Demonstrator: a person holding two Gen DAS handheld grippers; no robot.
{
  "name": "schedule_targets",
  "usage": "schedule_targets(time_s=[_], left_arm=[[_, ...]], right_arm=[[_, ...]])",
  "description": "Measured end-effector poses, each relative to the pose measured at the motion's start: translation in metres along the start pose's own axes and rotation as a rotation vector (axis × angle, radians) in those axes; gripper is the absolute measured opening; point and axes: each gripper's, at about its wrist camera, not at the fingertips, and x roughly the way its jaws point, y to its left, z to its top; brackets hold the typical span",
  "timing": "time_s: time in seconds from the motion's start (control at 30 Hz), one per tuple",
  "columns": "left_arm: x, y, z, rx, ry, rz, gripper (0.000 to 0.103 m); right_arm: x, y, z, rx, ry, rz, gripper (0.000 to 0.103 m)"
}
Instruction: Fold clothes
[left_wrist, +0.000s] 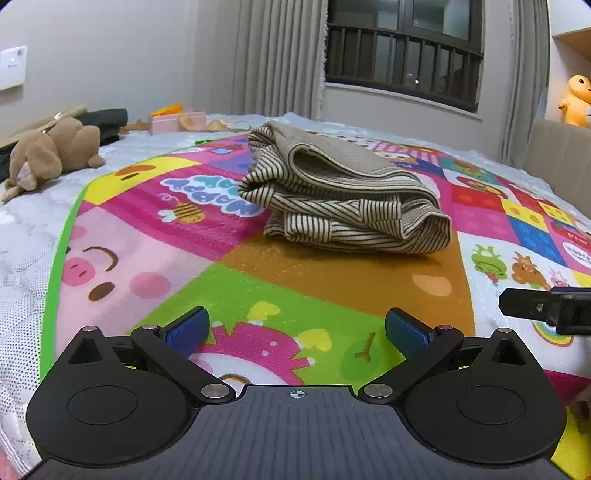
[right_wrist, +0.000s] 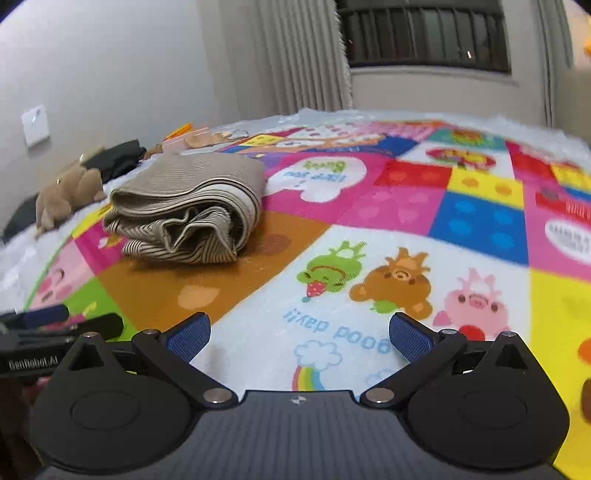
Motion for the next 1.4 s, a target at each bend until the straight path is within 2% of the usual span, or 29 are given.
schedule_targets(time_s=[0.03, 0.17, 0.57, 0.9, 1.4], left_arm=[[0.0, 0.0, 0.0, 0.0, 0.001, 0.0, 0.103], [0.0, -0.001, 0.0, 0.003, 0.0, 0.004, 0.103], [-0.001, -0.001, -0.001, 0.004, -0.003, 0.007, 0.103], [-0.001, -0.001, 0.0, 0.002, -0.004, 0.003, 0.103], [-0.001, 0.001, -0.001, -0.014, -0.003, -0.007, 0.103]], right_arm=[[0.002, -0.003, 0.001, 0.02, 0.01, 0.007, 0.103], [0.009, 0.004, 0.001, -0.03, 0.041, -0.018, 0.103], [-0.002, 0.002, -0.001, -0.021, -0.016, 0.016, 0.103], [-0.003, 0.001, -0.002, -0.006, -0.017, 0.015, 0.103], [0.011, 0.011, -0.001, -0.062, 0.072, -0.036, 0.103]])
